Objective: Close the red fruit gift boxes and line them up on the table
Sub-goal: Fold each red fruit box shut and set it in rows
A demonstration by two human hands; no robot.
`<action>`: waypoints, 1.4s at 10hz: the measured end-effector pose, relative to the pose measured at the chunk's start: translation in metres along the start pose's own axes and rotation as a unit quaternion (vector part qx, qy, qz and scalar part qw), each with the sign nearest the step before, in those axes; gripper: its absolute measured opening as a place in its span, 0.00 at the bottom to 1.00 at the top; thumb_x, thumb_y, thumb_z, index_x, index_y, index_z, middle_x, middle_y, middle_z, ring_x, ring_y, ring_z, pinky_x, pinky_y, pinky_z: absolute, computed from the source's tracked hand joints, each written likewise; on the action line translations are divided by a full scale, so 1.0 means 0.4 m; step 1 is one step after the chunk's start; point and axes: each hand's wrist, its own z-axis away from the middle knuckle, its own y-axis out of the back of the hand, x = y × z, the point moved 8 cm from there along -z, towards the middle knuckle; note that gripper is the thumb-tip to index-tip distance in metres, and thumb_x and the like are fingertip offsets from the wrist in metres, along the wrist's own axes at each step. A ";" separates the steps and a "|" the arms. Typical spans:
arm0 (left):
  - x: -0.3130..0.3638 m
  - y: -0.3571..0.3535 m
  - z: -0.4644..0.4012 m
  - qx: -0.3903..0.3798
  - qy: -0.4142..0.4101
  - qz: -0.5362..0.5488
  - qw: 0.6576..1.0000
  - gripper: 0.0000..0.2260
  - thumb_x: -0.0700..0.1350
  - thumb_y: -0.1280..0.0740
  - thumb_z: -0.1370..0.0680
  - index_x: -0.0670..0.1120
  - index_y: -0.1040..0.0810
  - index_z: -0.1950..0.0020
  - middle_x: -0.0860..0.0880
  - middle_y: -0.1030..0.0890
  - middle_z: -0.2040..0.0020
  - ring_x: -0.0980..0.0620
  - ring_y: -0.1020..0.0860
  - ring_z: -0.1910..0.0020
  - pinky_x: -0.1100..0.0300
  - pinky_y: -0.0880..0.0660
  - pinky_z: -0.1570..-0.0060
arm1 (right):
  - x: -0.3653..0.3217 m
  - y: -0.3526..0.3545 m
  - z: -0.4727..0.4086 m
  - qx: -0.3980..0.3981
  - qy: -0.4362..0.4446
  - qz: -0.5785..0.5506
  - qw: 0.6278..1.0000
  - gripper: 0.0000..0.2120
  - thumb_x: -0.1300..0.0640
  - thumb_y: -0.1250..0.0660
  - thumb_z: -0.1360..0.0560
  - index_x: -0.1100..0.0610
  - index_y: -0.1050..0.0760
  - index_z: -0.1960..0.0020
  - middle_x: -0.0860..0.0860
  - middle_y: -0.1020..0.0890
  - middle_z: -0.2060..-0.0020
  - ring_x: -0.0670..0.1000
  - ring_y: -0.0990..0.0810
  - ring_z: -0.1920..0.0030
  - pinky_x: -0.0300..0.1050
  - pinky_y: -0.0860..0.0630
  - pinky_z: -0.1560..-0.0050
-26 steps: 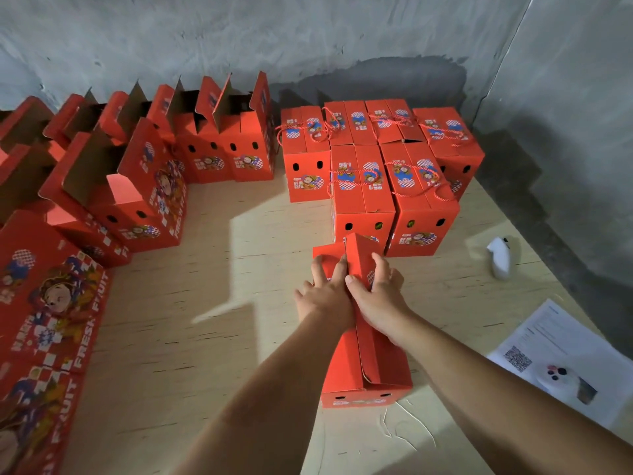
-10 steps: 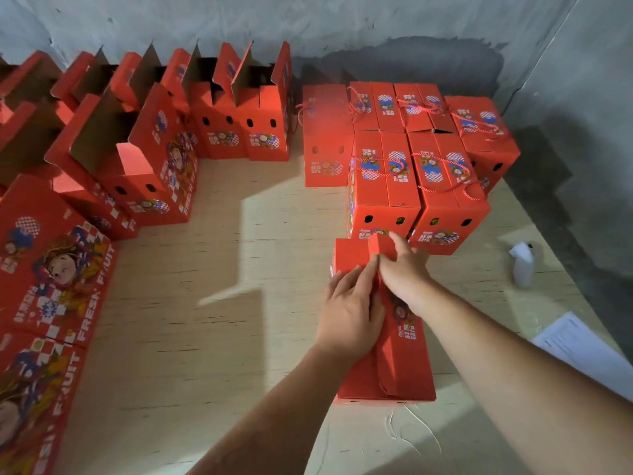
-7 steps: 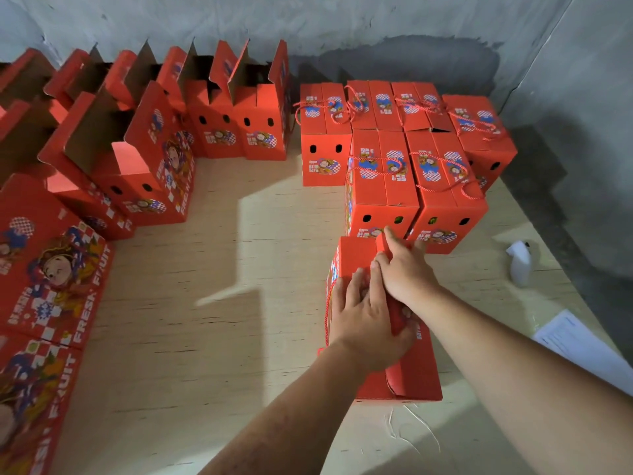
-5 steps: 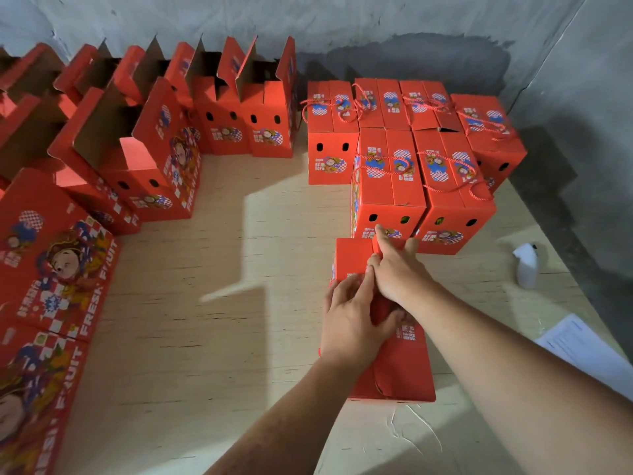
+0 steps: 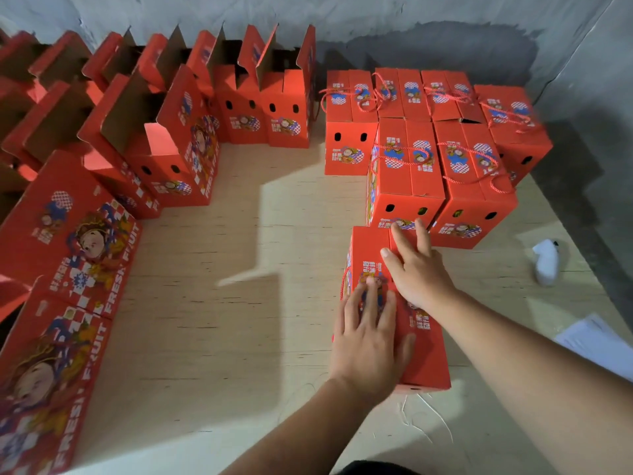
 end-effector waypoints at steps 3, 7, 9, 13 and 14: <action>-0.032 0.028 0.043 -0.022 0.089 0.217 0.972 0.34 0.51 0.38 0.26 0.55 0.39 0.19 0.75 0.37 0.27 0.60 0.40 0.27 0.62 0.47 0.31 | 0.090 -0.068 0.295 0.034 -0.003 -0.238 0.971 0.49 0.50 0.23 0.27 0.45 0.50 0.17 0.52 0.36 0.32 0.32 0.42 0.33 0.39 0.38 0.33; -0.001 -0.006 0.035 -0.119 0.103 0.223 0.962 0.29 0.69 0.49 0.25 0.66 0.36 0.24 0.60 0.25 0.33 0.56 0.44 0.27 0.62 0.54 0.32 | 0.025 -0.030 0.325 0.037 -0.002 -0.273 0.961 0.29 0.42 0.27 0.24 0.38 0.35 0.27 0.53 0.29 0.27 0.53 0.22 0.32 0.58 0.27 0.30; 0.027 0.013 0.035 -0.106 0.038 0.126 0.986 0.32 0.69 0.54 0.22 0.58 0.38 0.21 0.59 0.22 0.35 0.49 0.38 0.30 0.48 0.46 0.33 | 0.035 -0.042 0.344 0.001 -0.017 -0.162 0.987 0.37 0.60 0.34 0.20 0.48 0.49 0.17 0.59 0.50 0.18 0.61 0.47 0.19 0.58 0.42 0.21; -0.007 -0.001 0.039 -0.109 0.000 0.009 0.994 0.34 0.68 0.63 0.21 0.59 0.42 0.18 0.56 0.39 0.22 0.45 0.46 0.22 0.46 0.52 0.24 | 0.027 -0.053 0.337 0.009 -0.086 -0.018 0.996 0.32 0.34 0.45 0.20 0.25 0.63 0.26 0.48 0.57 0.22 0.60 0.38 0.26 0.60 0.28 0.39; -0.016 -0.002 0.032 -0.114 -0.003 0.017 0.993 0.31 0.66 0.60 0.19 0.59 0.40 0.19 0.60 0.35 0.24 0.47 0.46 0.23 0.46 0.49 0.24 | 0.014 -0.056 0.341 0.008 -0.089 0.012 0.996 0.38 0.41 0.40 0.20 0.28 0.64 0.24 0.53 0.59 0.21 0.61 0.42 0.24 0.60 0.27 0.39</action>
